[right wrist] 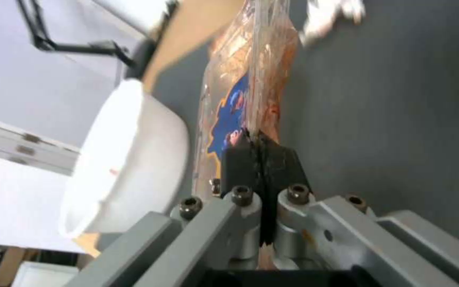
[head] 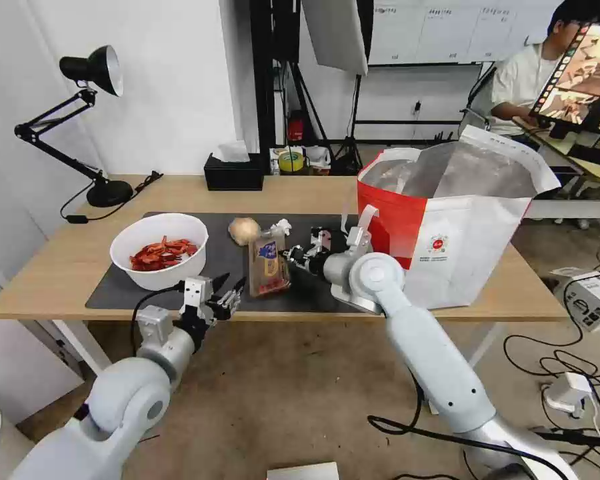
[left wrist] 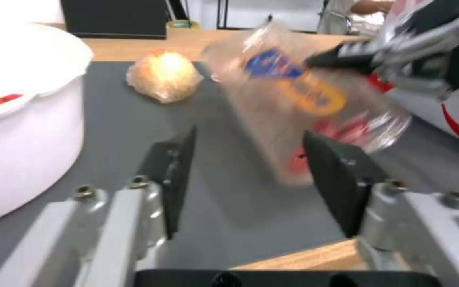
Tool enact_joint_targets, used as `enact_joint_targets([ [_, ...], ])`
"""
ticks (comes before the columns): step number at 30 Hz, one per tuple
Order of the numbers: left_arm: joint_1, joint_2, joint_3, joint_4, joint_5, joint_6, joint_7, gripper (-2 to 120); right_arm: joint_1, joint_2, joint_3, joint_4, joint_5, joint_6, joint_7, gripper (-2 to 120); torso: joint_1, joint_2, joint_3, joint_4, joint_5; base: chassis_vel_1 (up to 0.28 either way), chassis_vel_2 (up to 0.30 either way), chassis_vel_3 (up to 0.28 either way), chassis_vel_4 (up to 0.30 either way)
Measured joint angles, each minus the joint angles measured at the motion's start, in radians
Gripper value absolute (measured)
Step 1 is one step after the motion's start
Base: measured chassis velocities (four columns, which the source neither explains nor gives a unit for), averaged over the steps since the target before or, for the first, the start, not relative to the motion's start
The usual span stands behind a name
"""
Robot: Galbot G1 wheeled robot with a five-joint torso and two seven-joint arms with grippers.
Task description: Pick up the trash from the table and place it into the takeout bag.
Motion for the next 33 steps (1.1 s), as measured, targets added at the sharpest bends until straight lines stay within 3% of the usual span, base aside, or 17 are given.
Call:
enact_joint_targets([
  [5,0.069,-0.041,-0.056,-0.04,0.004,-0.011,-0.005,84,-0.003,-0.062,0.047,0.108,0.041,0.013,-0.004,0,0.0,0.0,0.0,-0.0001,0.0,0.0,0.0,0.0,0.0],
  [10,0.094,-0.061,-0.076,-0.057,0.012,-0.013,-0.007,97,0.002,-0.107,0.077,0.177,0.084,0.025,-0.005,0,0.0,0.0,0.0,-0.0002,0.0001,0.0,0.0,0.0,0.0],
  [19,0.133,-0.078,-0.101,-0.08,0.026,-0.013,-0.008,100,0.08,-0.169,0.171,0.293,0.209,0.069,0.033,0,0.0,0.0,0.0,-0.0002,0.0,0.0,0.0,0.0,0.0],
  [27,0.143,-0.079,-0.11,-0.085,0.026,-0.013,-0.008,100,0.139,-0.226,0.221,0.318,0.249,0.103,0.059,0,0.0,0.0,0.0,-0.0001,0.0001,0.0,0.0,0.0,0.0],
  [33,0.143,-0.081,-0.107,-0.082,0.025,-0.013,-0.009,100,0.161,-0.319,0.285,0.296,0.254,0.135,0.071,0,0.0,0.0,0.0,-0.0001,0.0001,0.0,0.0,0.0,0.0],
])
